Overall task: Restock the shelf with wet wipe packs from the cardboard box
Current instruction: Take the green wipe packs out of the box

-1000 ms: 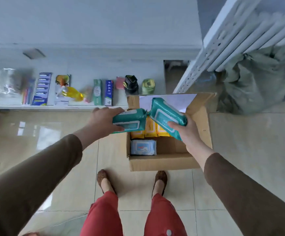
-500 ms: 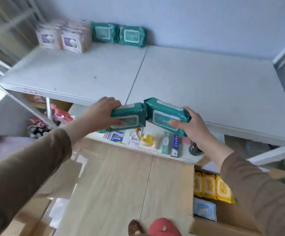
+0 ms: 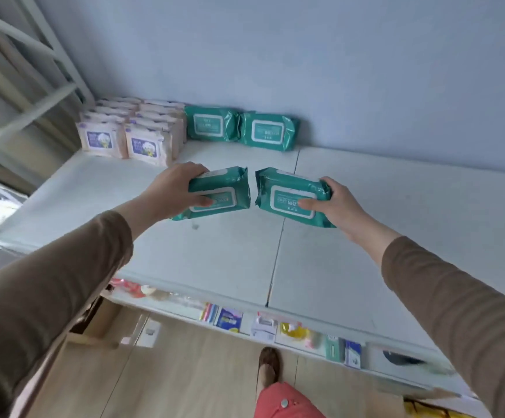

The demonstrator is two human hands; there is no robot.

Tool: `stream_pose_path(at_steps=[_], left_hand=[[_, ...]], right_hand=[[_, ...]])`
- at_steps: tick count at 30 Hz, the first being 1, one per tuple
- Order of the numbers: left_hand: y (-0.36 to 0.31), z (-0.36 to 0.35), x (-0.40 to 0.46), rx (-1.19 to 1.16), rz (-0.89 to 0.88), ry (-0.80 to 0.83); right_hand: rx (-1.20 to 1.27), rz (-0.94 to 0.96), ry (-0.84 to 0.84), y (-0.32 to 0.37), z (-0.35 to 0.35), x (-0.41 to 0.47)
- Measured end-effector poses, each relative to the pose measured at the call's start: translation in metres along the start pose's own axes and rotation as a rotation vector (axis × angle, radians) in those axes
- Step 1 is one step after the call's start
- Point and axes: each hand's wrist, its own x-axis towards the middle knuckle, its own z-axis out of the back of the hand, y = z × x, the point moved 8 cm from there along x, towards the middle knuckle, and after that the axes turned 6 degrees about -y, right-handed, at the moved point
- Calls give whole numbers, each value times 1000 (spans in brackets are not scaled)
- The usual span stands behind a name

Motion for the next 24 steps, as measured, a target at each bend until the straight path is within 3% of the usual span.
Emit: stream_pose_path(at_steps=[8, 15, 20, 24], left_hand=[[60, -10, 135, -45, 27, 77], [86, -23, 234, 63, -141, 202], [113, -33, 273, 210, -194, 192], [117, -34, 276, 254, -246, 169]], right_hand=[[-44, 4, -34, 37, -40, 142], [-76, -10, -115, 41, -62, 216], [-206, -25, -322, 29, -56, 226], [-105, -16, -533, 17, -57, 209]])
